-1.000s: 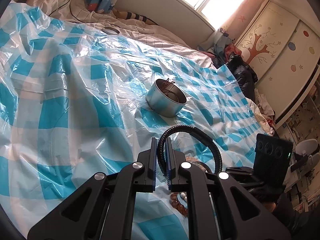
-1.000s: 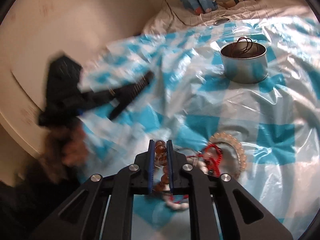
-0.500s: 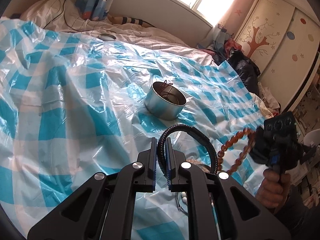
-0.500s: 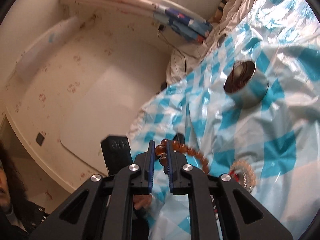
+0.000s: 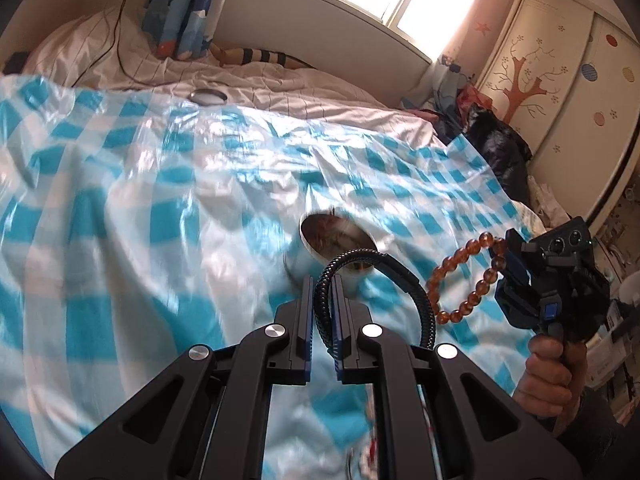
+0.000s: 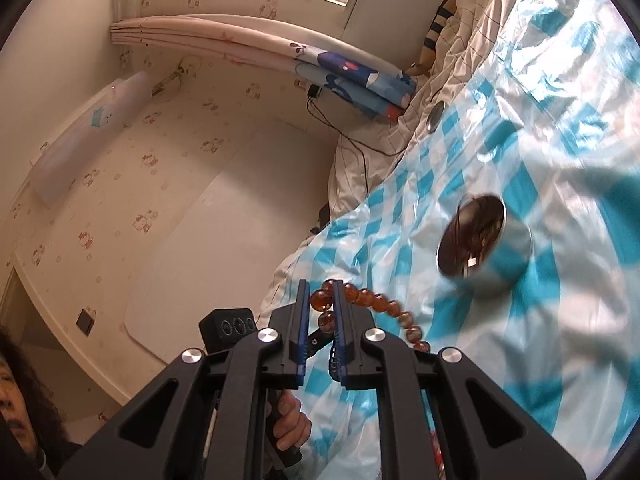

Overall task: Organize jewelry
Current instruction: 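Drop the black cord bracelet into the tin with the left gripper while the right carries amber beads, then lower the amber bead bracelet into the silver tin and open the right gripper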

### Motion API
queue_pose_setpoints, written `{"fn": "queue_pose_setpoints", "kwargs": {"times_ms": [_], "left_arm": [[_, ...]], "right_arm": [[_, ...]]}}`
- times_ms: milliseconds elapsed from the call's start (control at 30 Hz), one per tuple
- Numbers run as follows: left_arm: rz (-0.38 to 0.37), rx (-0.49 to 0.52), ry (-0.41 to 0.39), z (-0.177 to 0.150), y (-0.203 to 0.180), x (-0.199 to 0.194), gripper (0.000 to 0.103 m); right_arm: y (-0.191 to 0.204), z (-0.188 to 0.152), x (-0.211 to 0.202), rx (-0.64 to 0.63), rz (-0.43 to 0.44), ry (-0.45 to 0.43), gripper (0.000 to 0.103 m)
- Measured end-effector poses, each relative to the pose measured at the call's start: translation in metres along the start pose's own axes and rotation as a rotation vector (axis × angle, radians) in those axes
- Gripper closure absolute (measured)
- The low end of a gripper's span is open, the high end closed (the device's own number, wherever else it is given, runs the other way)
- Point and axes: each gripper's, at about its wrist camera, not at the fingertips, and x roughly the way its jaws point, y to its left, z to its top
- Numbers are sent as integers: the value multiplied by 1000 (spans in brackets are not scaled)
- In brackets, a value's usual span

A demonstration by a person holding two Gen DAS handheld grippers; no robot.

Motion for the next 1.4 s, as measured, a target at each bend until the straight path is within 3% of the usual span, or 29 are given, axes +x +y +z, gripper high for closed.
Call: {"fn": "queue_pose_setpoints", "kwargs": {"times_ms": [200,267,367,433,600,667,900,1033,1133,1267,1400], "left_arm": [[48,17,-2,39,-5,46,96],[74,46,10,46,-11,63,96],[137,114,99,49,-20,102,95],[177,144,130,45,-24,115,94],[161,135,111,28,-25,89,91],[157,122,111,19,-21,74,90],[138,36,132,-45,2,8,74],[94,-35,176,-80,14,-7,73],[58,-8,192,-86,7,-9,73],[-2,65,212,-91,-10,-5,73],[13,64,227,-92,-9,0,68]], "right_arm": [[-10,34,26,-42,-75,-17,91],[-17,42,38,-73,-140,-8,91],[-41,47,65,-77,-311,89,89],[-52,45,65,-43,-329,96,85],[-29,43,46,-81,-306,53,75],[-16,38,38,-105,-312,39,64],[5,-24,-6,-100,-396,93,63],[-3,-65,-33,-28,-436,112,62],[-6,-86,-42,6,-450,121,62],[-4,-92,-36,-35,-494,144,62],[9,-81,-22,-144,-570,147,61]]}}
